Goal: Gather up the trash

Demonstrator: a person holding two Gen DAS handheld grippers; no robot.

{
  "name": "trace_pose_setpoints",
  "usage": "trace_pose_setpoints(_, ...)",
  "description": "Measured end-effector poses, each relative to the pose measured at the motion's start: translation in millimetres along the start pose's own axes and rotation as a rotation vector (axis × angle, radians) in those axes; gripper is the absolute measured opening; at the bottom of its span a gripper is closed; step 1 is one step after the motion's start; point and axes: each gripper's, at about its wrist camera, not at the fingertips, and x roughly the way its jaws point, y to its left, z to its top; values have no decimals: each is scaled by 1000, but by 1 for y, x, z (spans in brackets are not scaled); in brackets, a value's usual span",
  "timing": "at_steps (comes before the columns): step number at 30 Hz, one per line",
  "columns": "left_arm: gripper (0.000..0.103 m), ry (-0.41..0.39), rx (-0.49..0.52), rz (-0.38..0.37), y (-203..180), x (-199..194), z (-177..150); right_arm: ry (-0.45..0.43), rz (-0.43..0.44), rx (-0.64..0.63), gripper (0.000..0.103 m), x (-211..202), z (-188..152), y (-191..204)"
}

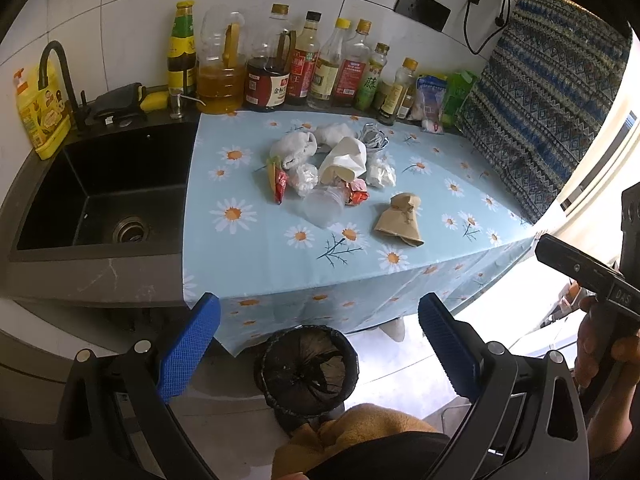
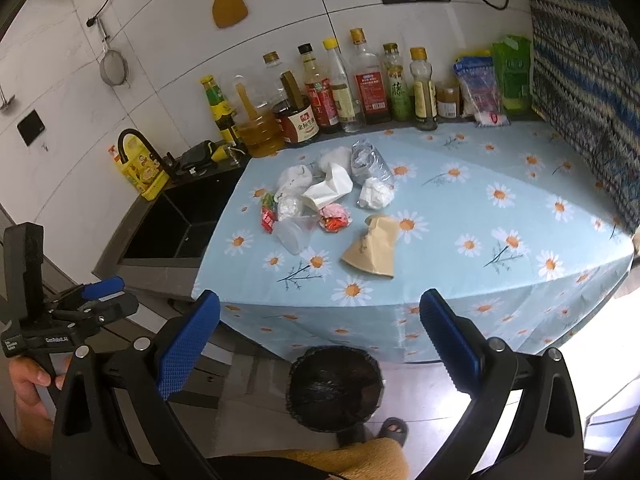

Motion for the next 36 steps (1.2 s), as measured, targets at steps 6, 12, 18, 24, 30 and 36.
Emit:
trace_pose_setpoints(6, 96, 1, -8, -4, 0, 3, 0, 7, 14, 31, 99, 3, -5, -5)
trace_pose_setpoints(12, 96, 2, -5, -9, -3, 5, -1, 14, 19, 48, 99, 6, -7, -7)
trace_pose_setpoints(18, 96, 4, -1, -14, -5, 7, -1, 16, 19, 48, 99, 6, -8, -8)
trace_pose_setpoints(24, 96, -5, 0, -14, -5, 7, 0, 19, 16, 50, 99, 8, -9, -8)
trace_pose_setpoints(30, 96, -6, -8, -15, -2, 8, 5, 24, 19, 60, 99, 12, -9, -11)
trace_pose_setpoints(36, 96, -8, -6, -20, -3, 7, 8, 37, 18, 52, 99, 18, -5, -7)
